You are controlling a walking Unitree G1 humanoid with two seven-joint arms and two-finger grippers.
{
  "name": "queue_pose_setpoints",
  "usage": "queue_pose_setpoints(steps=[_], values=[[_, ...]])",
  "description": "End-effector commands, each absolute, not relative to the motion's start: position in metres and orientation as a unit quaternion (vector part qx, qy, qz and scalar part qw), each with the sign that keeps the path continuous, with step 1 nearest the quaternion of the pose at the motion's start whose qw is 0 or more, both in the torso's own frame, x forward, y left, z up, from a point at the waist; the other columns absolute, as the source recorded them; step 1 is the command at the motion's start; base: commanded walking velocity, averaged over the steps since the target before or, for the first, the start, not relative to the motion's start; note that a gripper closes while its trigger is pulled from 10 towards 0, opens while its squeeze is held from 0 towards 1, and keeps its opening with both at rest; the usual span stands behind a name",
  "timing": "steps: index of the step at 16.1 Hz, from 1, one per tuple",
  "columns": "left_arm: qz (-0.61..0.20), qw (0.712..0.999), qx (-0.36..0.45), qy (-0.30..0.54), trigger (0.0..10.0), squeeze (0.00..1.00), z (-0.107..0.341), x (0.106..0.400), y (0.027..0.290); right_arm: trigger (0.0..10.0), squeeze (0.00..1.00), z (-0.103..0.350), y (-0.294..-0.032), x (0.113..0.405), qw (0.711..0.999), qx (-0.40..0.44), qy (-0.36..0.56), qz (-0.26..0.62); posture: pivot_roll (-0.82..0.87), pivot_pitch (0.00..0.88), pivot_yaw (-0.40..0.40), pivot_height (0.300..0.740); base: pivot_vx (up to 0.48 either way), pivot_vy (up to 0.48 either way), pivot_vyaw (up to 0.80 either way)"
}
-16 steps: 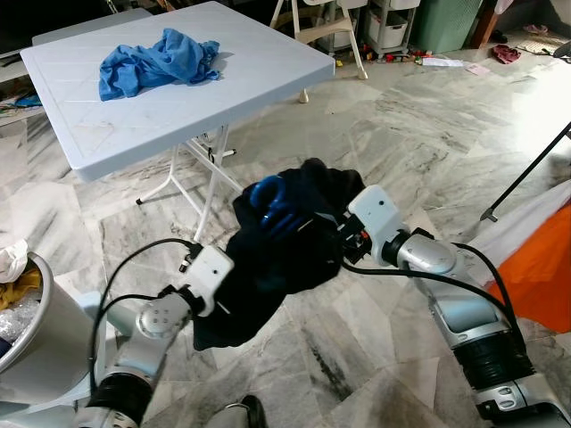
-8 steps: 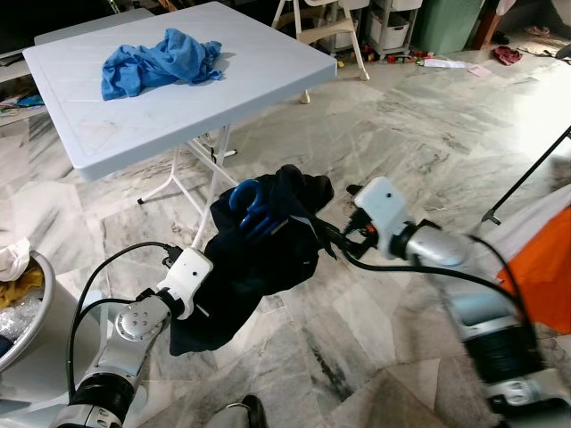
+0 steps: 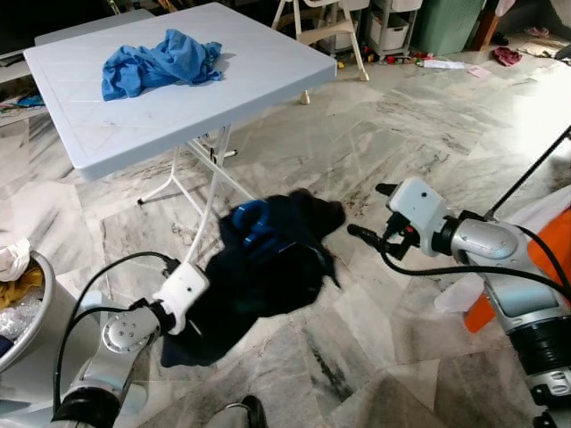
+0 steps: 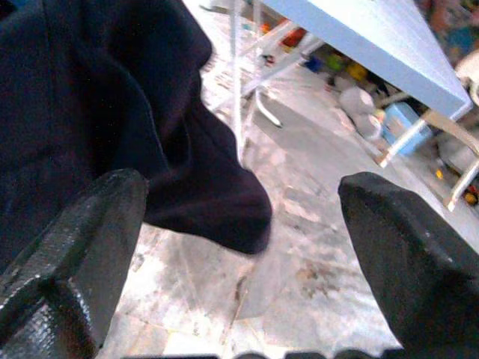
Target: Hang hanger
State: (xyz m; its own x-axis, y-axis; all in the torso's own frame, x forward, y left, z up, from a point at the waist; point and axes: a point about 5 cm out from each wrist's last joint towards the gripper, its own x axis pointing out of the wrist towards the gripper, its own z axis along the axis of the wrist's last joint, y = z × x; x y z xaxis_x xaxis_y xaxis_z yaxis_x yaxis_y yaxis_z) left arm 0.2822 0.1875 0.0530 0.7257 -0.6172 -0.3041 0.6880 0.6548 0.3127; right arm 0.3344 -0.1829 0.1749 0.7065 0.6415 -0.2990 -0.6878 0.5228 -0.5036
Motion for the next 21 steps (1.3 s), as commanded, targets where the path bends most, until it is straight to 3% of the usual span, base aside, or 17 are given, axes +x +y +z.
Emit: queue_pose_setpoints(steps=[1,8,13,15,16,17,21], values=[[-0.388,0.895,0.215,0.052,0.0,0.00,0.067,0.284,0.182,10.0,0.00,0.173,-0.182,0.334,0.854,-0.324,0.040,0.406,-0.16,0.098,0.074,0.740,0.000,0.000,0.00],[-0.431,0.872,0.230,0.040,0.0,0.00,0.075,0.280,0.173,10.0,0.00,0.165,-0.180,0.327,0.808,-0.360,0.054,0.464,-0.16,0.105,0.084,0.740,0.000,0.000,0.00],[-0.478,0.837,0.265,0.031,0.0,0.00,0.079,0.278,0.162,10.0,0.00,0.163,-0.169,0.325,0.778,-0.367,0.056,0.507,-0.15,0.108,0.080,0.740,0.000,0.000,0.00],[-0.489,0.826,0.278,0.021,0.0,0.00,0.082,0.279,0.158,10.0,0.00,0.154,-0.167,0.325,0.754,-0.382,0.095,0.526,-0.15,0.108,0.079,0.740,0.000,0.000,0.00],[-0.494,0.819,0.290,0.018,0.0,0.00,0.082,0.279,0.156,3.3,0.00,0.153,-0.166,0.326,0.752,-0.377,0.103,0.532,-0.16,0.107,0.079,0.740,0.000,0.000,0.00],[-0.500,0.812,0.300,0.017,0.0,0.00,0.081,0.279,0.154,0.0,0.00,0.155,-0.164,0.326,0.750,-0.363,0.106,0.543,-0.16,0.107,0.080,0.740,0.000,0.000,0.00],[-0.508,0.797,0.325,0.004,0.0,0.00,0.083,0.279,0.147,0.0,0.00,0.153,-0.167,0.319,0.717,-0.368,0.134,0.576,-0.16,0.107,0.075,0.740,0.000,0.000,0.00]])
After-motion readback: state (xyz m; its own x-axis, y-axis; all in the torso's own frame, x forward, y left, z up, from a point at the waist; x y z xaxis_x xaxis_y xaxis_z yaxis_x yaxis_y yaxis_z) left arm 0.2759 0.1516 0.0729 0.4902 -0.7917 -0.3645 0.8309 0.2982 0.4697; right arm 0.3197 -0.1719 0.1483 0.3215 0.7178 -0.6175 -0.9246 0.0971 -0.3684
